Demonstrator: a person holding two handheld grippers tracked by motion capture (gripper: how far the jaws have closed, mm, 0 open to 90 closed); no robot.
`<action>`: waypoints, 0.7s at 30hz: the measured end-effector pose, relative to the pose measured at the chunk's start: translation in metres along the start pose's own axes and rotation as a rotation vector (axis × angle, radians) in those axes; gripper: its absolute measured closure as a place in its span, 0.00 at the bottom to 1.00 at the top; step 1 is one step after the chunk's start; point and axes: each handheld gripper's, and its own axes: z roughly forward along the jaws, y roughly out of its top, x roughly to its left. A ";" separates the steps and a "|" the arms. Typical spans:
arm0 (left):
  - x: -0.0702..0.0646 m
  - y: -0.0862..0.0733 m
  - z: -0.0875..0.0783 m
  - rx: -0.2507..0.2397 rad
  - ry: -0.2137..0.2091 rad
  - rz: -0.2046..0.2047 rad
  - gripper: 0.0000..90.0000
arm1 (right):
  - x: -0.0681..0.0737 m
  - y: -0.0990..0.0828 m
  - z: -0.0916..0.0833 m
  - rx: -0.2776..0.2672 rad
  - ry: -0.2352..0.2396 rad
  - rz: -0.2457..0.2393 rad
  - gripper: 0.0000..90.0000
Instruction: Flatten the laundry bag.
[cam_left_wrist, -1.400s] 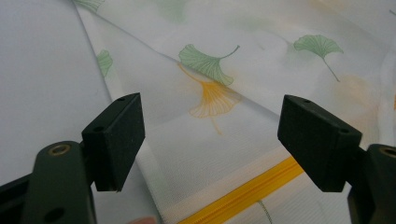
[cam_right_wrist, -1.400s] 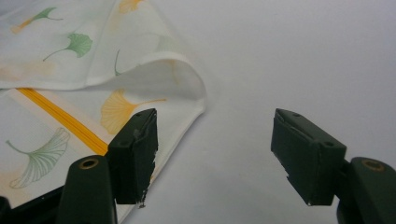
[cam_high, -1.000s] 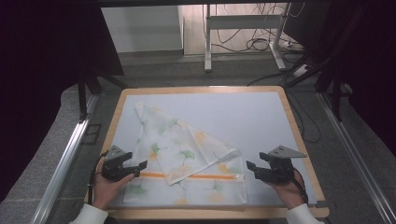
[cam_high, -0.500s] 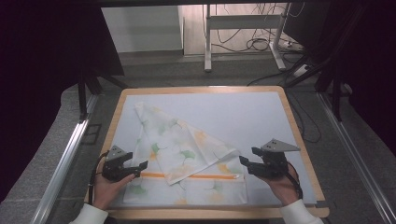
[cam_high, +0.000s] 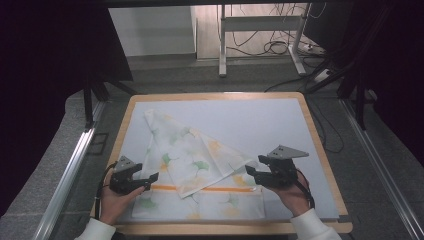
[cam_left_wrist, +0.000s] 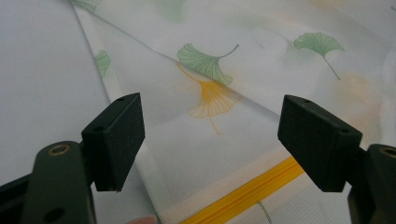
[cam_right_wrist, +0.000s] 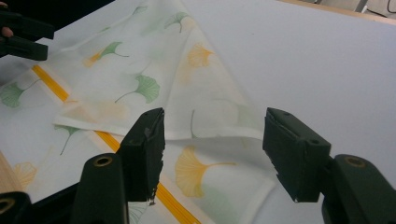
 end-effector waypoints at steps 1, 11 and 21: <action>0.000 0.000 0.000 0.000 -0.001 0.000 0.25 | 0.002 0.001 0.002 0.007 0.005 -0.005 0.43; 0.000 0.000 0.000 0.000 -0.001 0.000 0.25 | 0.010 0.004 0.010 0.017 0.026 -0.015 0.43; 0.000 0.000 0.000 -0.001 -0.001 -0.001 0.25 | 0.019 0.006 0.021 0.031 0.056 -0.023 0.43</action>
